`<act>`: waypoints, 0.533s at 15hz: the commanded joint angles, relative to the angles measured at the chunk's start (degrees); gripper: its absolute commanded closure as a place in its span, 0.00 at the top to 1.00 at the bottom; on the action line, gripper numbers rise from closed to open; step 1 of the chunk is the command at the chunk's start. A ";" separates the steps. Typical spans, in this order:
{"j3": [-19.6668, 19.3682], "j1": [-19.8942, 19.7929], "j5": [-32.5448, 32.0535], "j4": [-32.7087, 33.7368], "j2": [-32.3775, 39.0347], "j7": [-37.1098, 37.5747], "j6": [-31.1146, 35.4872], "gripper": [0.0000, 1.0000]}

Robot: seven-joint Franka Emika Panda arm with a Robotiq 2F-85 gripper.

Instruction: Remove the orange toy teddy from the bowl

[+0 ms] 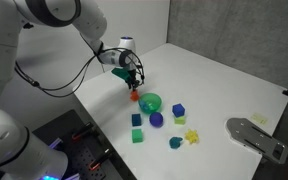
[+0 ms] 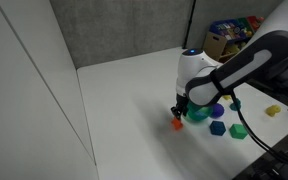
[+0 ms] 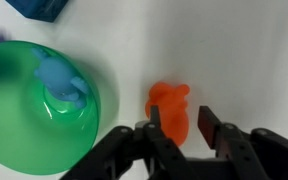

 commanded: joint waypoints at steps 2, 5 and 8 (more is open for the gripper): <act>-0.56 0.16 -0.19 -1.71 -5.34 -0.12 -1.53 0.82; 0.06 -1.52 0.71 -2.46 -9.97 -1.26 -3.91 1.00; -0.40 -3.14 0.71 -2.08 -13.92 -0.96 -7.71 1.00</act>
